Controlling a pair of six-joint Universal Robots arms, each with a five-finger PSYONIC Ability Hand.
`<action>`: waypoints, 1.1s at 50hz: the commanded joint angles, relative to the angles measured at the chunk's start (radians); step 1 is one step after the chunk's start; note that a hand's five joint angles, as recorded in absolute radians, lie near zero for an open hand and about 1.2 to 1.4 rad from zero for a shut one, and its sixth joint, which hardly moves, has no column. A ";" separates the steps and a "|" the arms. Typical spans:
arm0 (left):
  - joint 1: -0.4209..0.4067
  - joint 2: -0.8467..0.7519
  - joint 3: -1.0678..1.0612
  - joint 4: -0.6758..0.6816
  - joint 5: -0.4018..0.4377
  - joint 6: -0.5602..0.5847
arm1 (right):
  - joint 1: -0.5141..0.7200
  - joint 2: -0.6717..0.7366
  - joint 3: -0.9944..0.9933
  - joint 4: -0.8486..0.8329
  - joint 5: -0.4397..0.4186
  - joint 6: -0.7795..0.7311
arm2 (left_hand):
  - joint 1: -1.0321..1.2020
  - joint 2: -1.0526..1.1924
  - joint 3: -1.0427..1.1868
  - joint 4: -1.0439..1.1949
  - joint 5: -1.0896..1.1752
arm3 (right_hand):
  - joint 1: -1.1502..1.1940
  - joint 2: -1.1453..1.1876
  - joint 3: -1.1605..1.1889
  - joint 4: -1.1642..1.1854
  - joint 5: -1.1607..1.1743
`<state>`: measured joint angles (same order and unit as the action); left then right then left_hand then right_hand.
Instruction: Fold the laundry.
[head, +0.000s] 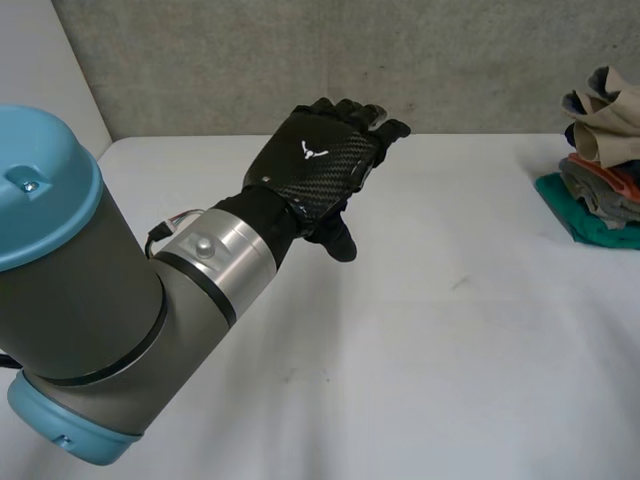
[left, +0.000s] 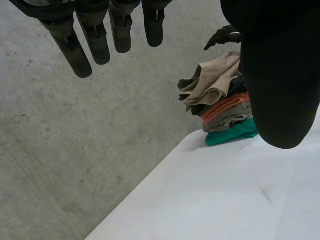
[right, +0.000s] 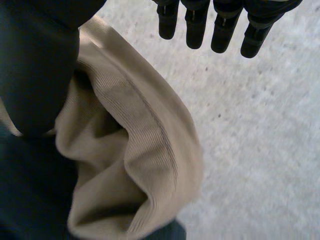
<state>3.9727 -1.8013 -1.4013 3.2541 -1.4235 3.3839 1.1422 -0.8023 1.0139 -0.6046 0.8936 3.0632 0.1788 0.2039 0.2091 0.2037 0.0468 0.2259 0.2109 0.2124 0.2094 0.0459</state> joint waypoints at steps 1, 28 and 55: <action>-0.001 0.000 -0.004 -0.002 0.002 -0.002 | -0.047 -0.103 0.032 0.301 0.051 -0.201 | 0.014 -0.011 -0.016 -0.011 -0.028 | -0.051 -0.036 -0.038 -0.035 -0.046; 0.040 0.080 0.007 0.024 -0.044 -0.020 | 0.138 -0.584 0.184 0.407 0.412 -0.383 | 0.014 -0.011 -0.016 -0.011 -0.028 | -0.051 -0.036 -0.038 -0.035 -0.046; 0.276 0.138 -0.234 0.069 -0.224 -0.086 | 0.765 -0.555 0.627 0.178 0.659 -0.121 | -0.003 -0.029 -0.034 -0.028 -0.046 | -0.051 -0.036 -0.038 -0.035 -0.046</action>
<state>4.2441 -1.6715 -1.6384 3.3239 -1.6845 3.3034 1.9223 -1.3450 1.6473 -0.4070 1.5135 2.9372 0.1788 0.2038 0.2090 0.2037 0.0468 0.2259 0.2110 0.2124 0.2094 0.0425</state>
